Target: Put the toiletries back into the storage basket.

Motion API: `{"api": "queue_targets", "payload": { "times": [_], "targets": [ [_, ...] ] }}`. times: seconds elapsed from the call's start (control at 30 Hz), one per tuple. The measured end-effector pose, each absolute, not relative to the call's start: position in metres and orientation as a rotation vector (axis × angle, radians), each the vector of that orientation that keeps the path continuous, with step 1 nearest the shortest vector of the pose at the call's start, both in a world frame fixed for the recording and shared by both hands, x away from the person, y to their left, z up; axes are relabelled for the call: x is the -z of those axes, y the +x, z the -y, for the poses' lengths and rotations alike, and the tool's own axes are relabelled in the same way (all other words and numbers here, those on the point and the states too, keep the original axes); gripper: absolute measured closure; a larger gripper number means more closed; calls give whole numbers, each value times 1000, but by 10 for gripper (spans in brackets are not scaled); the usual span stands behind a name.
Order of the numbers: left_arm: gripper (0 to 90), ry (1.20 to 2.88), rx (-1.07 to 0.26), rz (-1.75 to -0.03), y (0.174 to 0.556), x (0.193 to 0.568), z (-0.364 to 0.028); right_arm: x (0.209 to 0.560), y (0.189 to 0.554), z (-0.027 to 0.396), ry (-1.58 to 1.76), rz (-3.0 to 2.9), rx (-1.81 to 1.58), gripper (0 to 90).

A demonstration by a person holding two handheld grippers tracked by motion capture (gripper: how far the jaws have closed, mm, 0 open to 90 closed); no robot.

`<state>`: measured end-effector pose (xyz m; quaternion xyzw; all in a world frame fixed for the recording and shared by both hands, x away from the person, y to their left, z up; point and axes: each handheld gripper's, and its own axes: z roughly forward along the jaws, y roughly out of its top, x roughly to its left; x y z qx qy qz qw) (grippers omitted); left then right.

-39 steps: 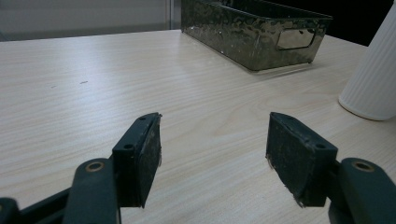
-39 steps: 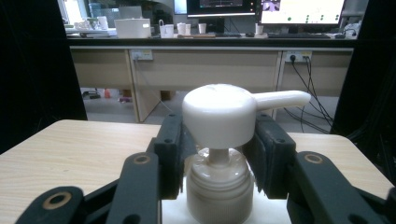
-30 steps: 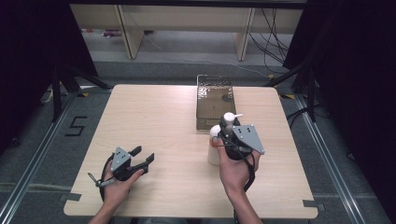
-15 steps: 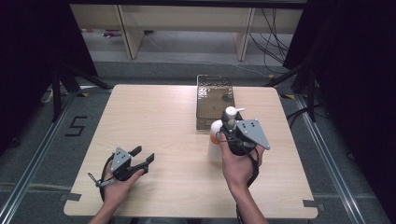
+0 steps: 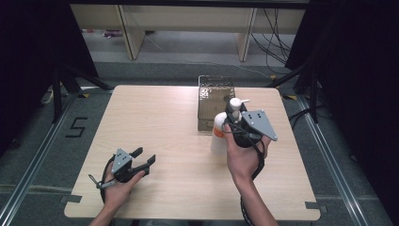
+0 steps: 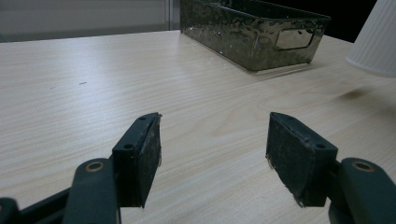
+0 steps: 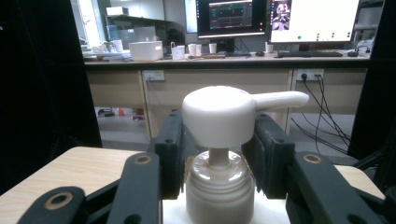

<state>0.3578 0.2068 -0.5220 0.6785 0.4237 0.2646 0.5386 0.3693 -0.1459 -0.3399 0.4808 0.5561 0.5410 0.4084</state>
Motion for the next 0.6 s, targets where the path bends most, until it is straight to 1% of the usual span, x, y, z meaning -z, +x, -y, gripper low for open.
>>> {"api": "queue_targets", "payload": {
  "times": [0.6],
  "targets": [
    [350, 1616, -629, -1008, 358, 522, -207, 322, 386, 151, 1180, -1373, -1364, 605]
  ]
}}
